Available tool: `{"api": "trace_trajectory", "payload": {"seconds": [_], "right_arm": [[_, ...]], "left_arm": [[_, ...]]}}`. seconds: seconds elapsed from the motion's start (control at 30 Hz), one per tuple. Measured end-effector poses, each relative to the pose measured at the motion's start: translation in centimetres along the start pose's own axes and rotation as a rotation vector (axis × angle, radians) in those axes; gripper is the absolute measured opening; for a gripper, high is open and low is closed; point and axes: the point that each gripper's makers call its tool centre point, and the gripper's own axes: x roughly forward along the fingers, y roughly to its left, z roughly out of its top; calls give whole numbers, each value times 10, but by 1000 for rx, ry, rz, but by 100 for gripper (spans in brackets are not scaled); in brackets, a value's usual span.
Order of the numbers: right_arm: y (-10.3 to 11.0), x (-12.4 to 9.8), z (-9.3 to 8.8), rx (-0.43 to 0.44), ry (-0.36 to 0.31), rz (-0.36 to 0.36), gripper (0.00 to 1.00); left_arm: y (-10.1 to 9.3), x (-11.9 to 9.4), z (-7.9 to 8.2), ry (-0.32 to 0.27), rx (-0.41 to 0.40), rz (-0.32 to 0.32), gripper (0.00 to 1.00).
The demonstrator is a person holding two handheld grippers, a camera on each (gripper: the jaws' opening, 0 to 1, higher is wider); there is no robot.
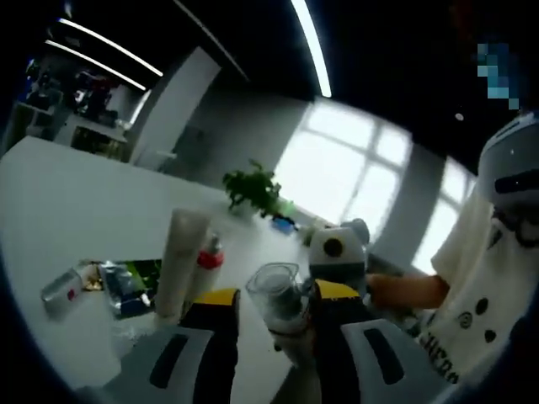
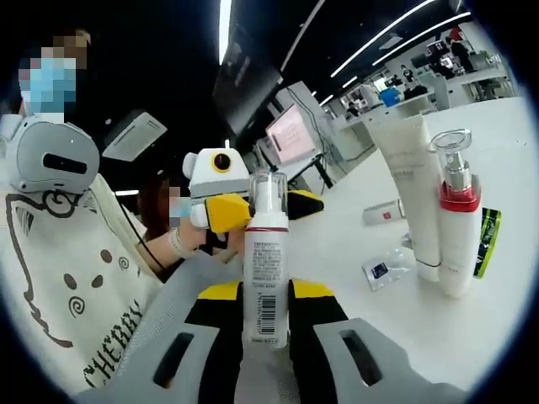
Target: Arrange the skincare products in the storage area until every visible bottle or jar stands upright without overlapping.
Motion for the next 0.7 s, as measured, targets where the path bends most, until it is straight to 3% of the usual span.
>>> {"api": "trace_trajectory", "payload": {"seconds": [0.07, 0.2, 0.37, 0.5, 0.6, 0.7], "right_arm": [[-1, 0, -2, -4, 16, 7, 20], [-5, 6, -9, -26, 70, 3, 20], [-12, 12, -14, -94, 123, -22, 20], [-34, 7, -17, -161, 169, -127, 21], [-40, 6, -16, -167, 169, -140, 22], [-55, 2, -17, -225, 194, -209, 22]], "left_arm": [[-2, 3, 0, 13, 62, 6, 23], [-9, 10, -4, 36, 100, -1, 21], [-4, 9, -7, 77, 135, 8, 18], [7, 10, -10, 90, 156, 35, 17], [13, 14, -11, 80, 169, 53, 17], [19, 18, -13, 97, 226, 89, 17]]}}
